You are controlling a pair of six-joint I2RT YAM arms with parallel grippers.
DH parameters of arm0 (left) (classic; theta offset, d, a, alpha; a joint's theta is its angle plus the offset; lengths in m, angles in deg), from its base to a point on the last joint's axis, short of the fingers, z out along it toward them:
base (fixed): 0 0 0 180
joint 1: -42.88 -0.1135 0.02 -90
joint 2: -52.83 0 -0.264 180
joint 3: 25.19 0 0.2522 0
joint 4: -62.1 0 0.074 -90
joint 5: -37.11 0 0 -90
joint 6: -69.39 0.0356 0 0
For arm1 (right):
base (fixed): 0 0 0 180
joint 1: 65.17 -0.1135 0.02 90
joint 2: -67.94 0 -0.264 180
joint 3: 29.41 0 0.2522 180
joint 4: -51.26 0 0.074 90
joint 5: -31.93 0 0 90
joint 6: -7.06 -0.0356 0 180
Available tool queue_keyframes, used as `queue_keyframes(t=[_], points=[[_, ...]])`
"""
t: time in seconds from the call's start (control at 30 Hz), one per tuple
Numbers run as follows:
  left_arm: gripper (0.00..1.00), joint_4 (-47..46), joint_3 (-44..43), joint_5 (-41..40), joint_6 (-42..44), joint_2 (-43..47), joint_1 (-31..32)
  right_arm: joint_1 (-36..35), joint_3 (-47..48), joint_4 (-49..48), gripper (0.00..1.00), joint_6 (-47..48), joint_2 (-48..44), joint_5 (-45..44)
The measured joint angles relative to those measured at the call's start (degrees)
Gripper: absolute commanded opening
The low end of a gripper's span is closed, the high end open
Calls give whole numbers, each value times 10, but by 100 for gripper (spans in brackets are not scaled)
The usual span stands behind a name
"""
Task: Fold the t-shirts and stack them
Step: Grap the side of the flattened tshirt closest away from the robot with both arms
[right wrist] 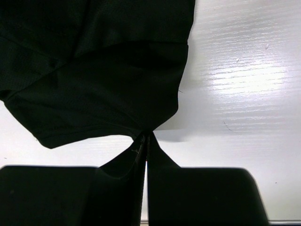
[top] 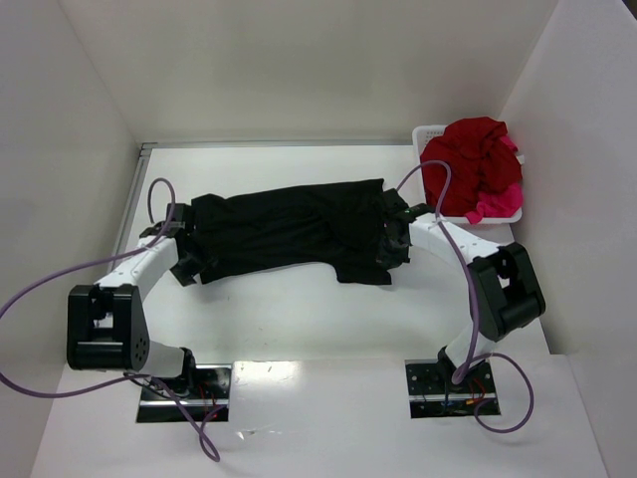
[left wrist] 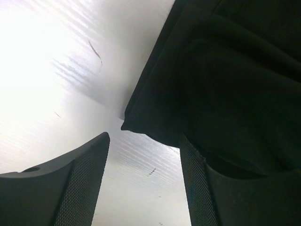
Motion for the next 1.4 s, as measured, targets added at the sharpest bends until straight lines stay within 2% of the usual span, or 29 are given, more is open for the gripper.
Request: queue_keyframes(t=[0.27, 0.5, 0.83, 0.87, 0.9, 1.0, 1.17, 1.23, 1.4], points=[[65, 0, 23, -3, -14, -7, 0, 0, 0, 0, 4, 0, 1, 0], [50, -4, 33, -10, -27, -12, 0, 0, 0, 0, 4, 0, 1, 0], [50, -19, 30, -14, -28, -46, 0, 0, 0, 0, 4, 0, 1, 0], [48, -19, 30, -14, -28, -46, 0, 0, 0, 0, 4, 0, 1, 0], [40, -19, 30, -15, -27, -47, 0, 0, 0, 0, 4, 0, 1, 0], [23, -23, 28, -18, -25, -48, 0, 0, 0, 0, 4, 0, 1, 0], [5, -37, 28, -13, -24, -49, 0, 0, 0, 0, 4, 0, 1, 0], [0, -38, 28, -13, -23, -49, 0, 0, 0, 0, 4, 0, 1, 0], [0, -36, 24, -15, -20, -49, 0, 0, 0, 1, 2, 0, 0, 0]])
